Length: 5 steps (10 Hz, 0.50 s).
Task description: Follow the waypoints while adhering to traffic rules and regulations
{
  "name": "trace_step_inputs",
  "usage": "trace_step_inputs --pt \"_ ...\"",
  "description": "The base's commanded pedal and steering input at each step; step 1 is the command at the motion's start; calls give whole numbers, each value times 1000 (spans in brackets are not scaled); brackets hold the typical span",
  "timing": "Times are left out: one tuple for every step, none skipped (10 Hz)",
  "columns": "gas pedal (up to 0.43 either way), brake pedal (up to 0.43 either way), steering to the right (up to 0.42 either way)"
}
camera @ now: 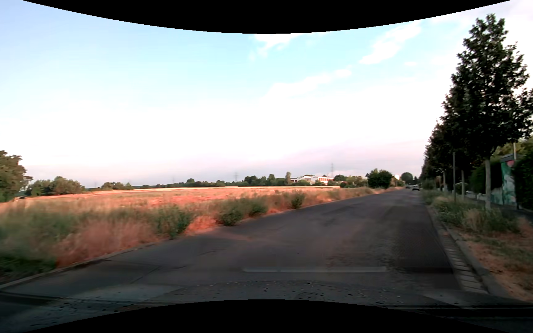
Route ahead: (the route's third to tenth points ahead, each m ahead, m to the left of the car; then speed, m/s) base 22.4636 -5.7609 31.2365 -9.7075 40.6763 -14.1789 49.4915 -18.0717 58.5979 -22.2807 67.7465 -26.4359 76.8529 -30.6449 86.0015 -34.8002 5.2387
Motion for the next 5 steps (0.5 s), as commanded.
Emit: trace_step_inputs --pt "98 0 336" --pt "98 0 329" --pt "110 0 311" --pt "118 0 291" --pt "130 0 271"
